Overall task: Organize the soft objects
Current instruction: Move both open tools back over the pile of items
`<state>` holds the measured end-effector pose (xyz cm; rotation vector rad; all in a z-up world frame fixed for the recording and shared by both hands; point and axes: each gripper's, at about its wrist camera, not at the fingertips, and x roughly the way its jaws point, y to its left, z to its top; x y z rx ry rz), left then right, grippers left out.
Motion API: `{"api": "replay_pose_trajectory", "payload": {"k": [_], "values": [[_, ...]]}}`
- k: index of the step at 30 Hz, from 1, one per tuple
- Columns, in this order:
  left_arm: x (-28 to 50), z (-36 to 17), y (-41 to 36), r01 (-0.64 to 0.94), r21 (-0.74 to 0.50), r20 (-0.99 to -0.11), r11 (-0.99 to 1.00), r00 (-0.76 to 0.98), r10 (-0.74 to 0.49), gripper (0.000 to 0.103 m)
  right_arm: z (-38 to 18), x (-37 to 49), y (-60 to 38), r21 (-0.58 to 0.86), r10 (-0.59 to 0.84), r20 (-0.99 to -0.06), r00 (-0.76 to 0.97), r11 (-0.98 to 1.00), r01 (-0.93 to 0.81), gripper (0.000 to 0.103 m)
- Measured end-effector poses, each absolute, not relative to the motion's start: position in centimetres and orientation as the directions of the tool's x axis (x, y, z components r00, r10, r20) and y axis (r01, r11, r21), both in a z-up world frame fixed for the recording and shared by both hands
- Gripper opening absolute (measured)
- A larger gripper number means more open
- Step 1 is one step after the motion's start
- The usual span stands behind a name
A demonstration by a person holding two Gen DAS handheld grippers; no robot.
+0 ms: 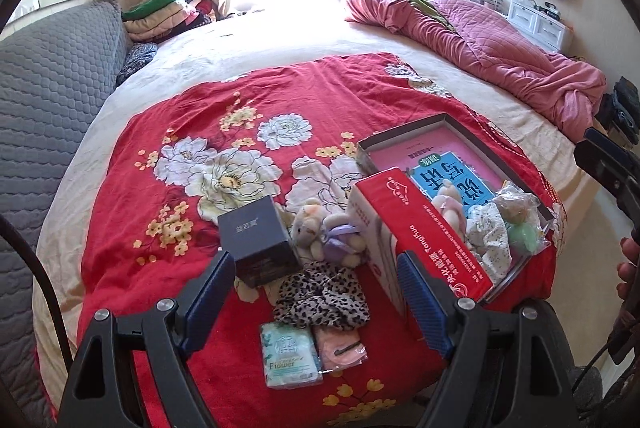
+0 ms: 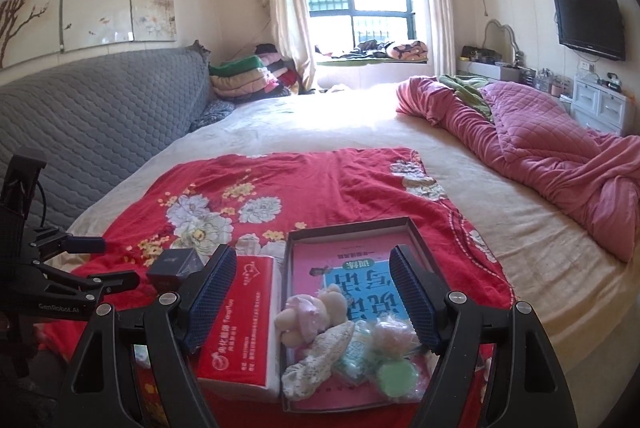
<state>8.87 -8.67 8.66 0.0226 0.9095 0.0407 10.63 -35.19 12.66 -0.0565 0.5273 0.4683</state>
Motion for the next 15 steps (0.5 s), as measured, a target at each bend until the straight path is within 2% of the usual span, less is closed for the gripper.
{"api": "replay_pose_trajectory", "payload": {"k": [3, 8, 15], "values": [[8.2, 8.9, -7.6, -0.045, 0.031, -0.786, 0.998, 0.616, 0.053, 0.082, 13.0, 10.0, -33.4, 0.043, 0.436, -0.5, 0.748, 0.875, -0.482, 0.08], [7.1, 9.2, -6.1, -0.077, 0.034, -0.779, 0.996, 0.623, 0.075, 0.082, 12.9, 9.5, -31.1, 0.084, 0.51, -0.507, 0.694, 0.831, -0.55, 0.08], [5.9, 8.9, -4.4, -0.106, 0.021, -0.784, 0.994, 0.616, 0.082, 0.082, 12.9, 8.6, -28.0, 0.04, 0.529, -0.526, 0.666, 0.798, -0.602, 0.08]]}}
